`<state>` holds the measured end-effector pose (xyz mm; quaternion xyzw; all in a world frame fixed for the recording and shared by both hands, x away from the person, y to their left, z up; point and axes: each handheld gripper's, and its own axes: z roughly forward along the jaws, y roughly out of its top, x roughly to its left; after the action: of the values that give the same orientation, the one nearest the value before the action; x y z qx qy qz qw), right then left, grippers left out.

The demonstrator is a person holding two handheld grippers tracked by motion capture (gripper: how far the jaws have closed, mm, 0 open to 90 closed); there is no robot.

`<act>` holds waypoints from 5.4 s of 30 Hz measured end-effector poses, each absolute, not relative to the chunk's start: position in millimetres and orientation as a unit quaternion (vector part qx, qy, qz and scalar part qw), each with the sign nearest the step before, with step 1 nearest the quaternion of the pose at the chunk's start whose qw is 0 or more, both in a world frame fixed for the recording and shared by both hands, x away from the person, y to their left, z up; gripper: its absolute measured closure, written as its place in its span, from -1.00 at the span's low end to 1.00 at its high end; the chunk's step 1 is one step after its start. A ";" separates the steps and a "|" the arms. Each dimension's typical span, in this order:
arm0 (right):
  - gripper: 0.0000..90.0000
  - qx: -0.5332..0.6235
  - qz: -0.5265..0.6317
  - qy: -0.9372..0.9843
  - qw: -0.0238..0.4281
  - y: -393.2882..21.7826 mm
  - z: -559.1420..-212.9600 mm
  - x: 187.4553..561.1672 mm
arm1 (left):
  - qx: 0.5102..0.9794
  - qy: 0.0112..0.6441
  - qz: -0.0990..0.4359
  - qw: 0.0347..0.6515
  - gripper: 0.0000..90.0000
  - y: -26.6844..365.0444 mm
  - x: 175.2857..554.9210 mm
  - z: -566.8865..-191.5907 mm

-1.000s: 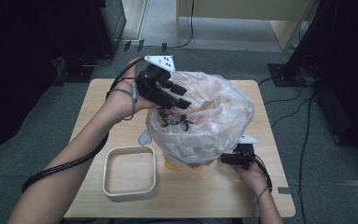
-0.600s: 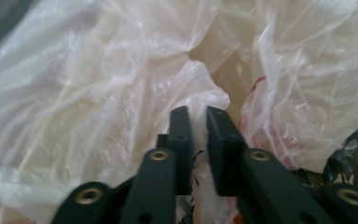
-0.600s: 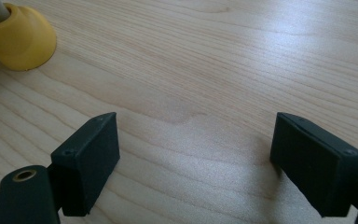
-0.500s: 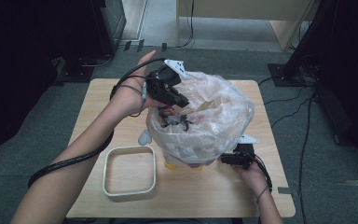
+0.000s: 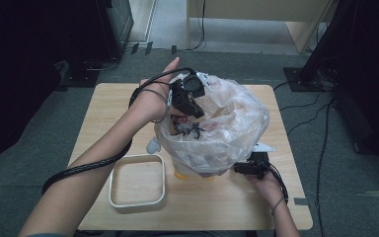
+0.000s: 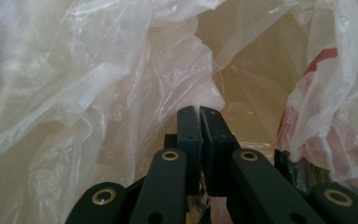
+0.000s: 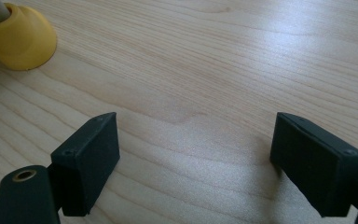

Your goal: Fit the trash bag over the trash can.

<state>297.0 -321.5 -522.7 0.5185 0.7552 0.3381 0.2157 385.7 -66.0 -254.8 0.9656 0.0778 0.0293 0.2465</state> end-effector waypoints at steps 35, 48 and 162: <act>-0.66 0.518 0.338 0.755 0.215 -321.5 -522.6 297.0 | 0.942 0.063 -0.027 0.330 0.52 -85.4 372.9 -222.3; -0.66 0.517 0.339 0.756 0.215 -321.3 -522.7 297.1 | 0.965 0.036 -0.041 0.257 0.57 -119.0 366.5 -265.4; -0.66 0.514 0.341 0.757 0.215 -320.7 -522.8 296.5 | 0.838 0.200 0.086 0.500 -0.37 103.8 404.2 -250.9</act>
<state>296.5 -320.7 -522.8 0.5140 0.7573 0.3409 0.2149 404.2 103.8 -250.9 0.8382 0.2003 0.0855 0.4999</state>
